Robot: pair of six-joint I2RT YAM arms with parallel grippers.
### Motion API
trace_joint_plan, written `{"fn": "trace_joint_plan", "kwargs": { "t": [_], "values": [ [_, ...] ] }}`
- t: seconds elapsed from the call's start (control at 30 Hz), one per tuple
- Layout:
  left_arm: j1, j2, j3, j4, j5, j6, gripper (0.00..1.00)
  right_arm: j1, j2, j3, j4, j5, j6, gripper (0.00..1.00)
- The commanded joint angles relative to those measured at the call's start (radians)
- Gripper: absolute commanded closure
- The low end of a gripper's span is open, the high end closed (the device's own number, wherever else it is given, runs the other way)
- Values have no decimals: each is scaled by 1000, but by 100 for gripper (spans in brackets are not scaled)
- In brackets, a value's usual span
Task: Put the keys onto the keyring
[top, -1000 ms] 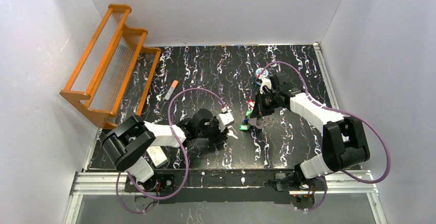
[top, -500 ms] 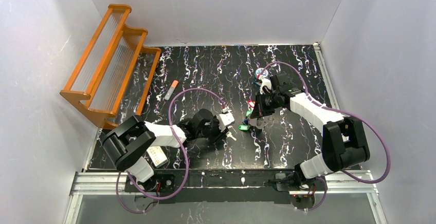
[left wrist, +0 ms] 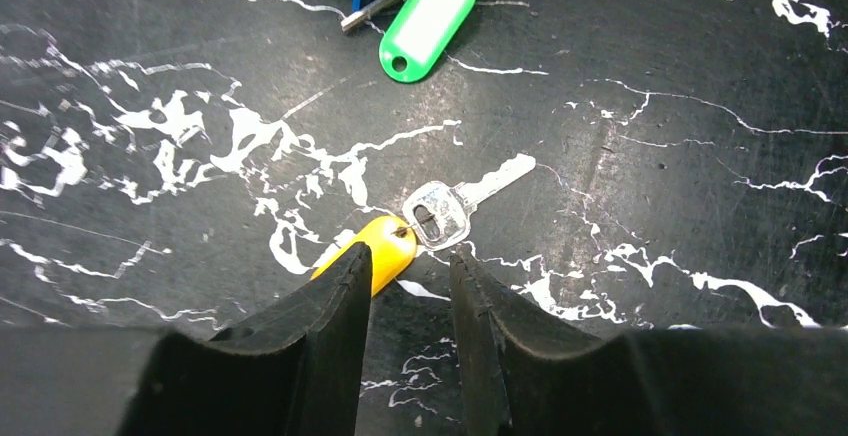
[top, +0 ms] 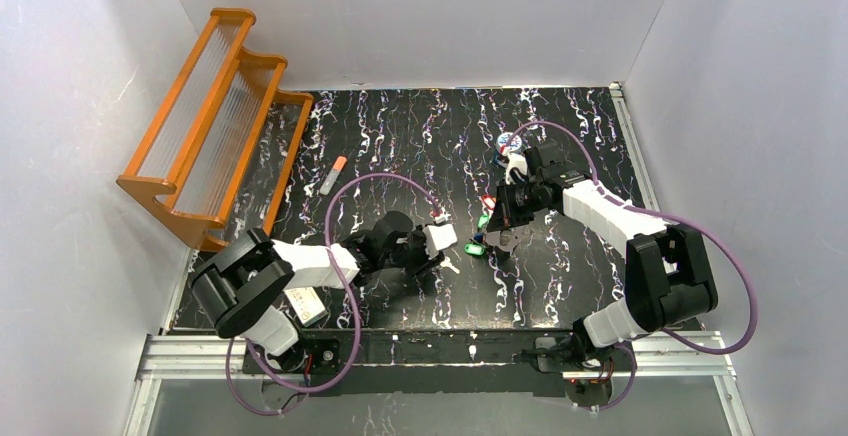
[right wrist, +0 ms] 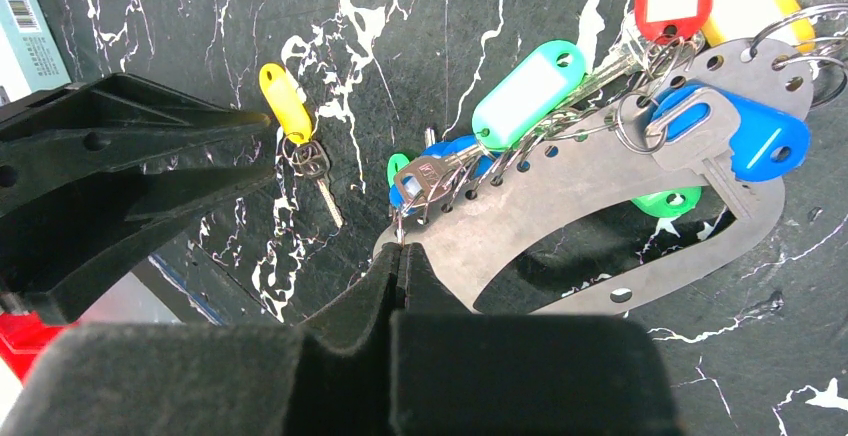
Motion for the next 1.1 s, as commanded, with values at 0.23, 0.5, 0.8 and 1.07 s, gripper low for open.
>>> {"fn": "trace_joint_plan", "kwargs": {
  "t": [0.23, 0.5, 0.8, 1.07],
  "values": [
    [-6, -140, -23, -177, 39, 443, 66, 3, 5, 25, 3, -21, -11, 99],
    [-6, -13, 120, -333, 92, 604, 66, 4, 5, 23, 1, -17, -16, 99],
    [-4, 53, 182, -336, 129, 632, 67, 3, 4, 22, -2, -15, -21, 99],
    [-4, 89, 219, -395, 158, 668, 75, 4, 10, 22, 1, -18, -23, 99]
  ]
}}
